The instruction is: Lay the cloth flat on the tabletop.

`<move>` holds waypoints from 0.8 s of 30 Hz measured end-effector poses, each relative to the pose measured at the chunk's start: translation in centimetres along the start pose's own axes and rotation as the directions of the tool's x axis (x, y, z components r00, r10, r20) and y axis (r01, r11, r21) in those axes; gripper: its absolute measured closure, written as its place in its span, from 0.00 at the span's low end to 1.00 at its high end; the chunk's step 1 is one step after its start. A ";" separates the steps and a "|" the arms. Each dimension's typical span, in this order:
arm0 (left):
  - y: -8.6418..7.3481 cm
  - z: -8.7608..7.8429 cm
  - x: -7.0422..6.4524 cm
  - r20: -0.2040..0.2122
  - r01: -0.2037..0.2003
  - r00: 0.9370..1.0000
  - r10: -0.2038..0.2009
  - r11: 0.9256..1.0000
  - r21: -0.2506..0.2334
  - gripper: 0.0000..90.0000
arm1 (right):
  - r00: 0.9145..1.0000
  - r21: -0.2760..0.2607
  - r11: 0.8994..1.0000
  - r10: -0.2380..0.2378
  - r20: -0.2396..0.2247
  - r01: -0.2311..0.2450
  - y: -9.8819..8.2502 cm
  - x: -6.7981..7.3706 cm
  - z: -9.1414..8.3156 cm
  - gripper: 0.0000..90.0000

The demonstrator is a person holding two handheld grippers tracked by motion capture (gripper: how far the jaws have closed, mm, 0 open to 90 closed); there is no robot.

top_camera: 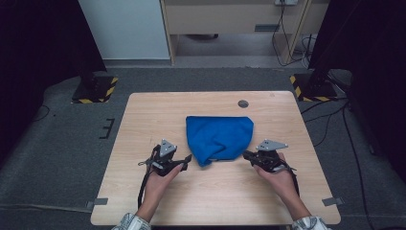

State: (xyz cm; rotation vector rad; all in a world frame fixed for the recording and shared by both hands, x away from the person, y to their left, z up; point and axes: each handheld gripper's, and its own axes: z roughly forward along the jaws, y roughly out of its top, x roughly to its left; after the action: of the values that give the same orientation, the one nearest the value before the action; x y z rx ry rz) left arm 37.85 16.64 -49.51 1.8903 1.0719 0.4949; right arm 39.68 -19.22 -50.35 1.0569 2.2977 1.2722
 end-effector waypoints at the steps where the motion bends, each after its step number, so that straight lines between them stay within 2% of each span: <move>1: 0.1 0.0 -0.3 -0.002 -0.008 1.000 0.008 1.000 -0.005 0.29 | 1.000 -0.007 1.000 -0.003 -0.007 0.003 0.1 0.2 0.1 0.93; 3: 0.2 -0.1 -0.7 -0.015 -0.020 1.000 0.020 1.000 -0.015 0.29 | 1.000 -0.015 1.000 -0.010 -0.018 0.010 0.4 0.7 0.4 0.92; 5: 0.2 -0.3 -1.0 -0.036 -0.014 0.999 0.012 0.999 -0.036 0.29 | 1.000 -0.014 1.000 -0.012 -0.024 0.012 0.5 1.1 0.9 0.89; 8: 0.4 -0.3 -1.6 -0.017 -0.018 1.000 0.017 0.999 -0.050 0.29 | 0.999 -0.001 1.000 -0.019 -0.026 0.019 0.6 1.6 1.6 0.83; 12: 0.3 0.3 -2.3 0.019 -0.041 0.999 0.041 0.999 -0.028 0.28 | 0.999 0.023 0.999 -0.034 -0.023 0.035 0.7 2.1 2.6 0.71; 15: 0.2 1.0 -2.9 0.065 -0.061 0.996 0.061 0.998 -0.011 0.26 | 0.999 0.038 0.998 -0.051 -0.007 0.051 0.8 2.3 3.2 0.62; 18: 0.1 1.5 -3.6 0.071 -0.092 0.993 0.091 0.996 0.005 0.25 | 0.999 0.058 0.997 -0.052 0.016 0.051 0.8 2.3 3.9 0.55; 21: -0.2 1.9 -4.0 0.072 -0.122 0.990 0.120 0.992 0.030 0.25 | 0.998 0.089 0.995 -0.050 0.021 0.048 0.6 2.5 4.4 0.52; 24: -0.3 2.2 -4.3 0.082 -0.127 0.989 0.124 0.991 0.040 0.25 | 0.998 0.105 0.993 -0.063 0.025 0.060 0.4 2.6 4.7 0.54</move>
State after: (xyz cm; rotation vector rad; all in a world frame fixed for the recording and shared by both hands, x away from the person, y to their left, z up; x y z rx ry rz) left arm 36.84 12.03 -50.61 2.0096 0.9231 0.4656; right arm 40.83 -14.39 -52.49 1.0217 2.3789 1.1175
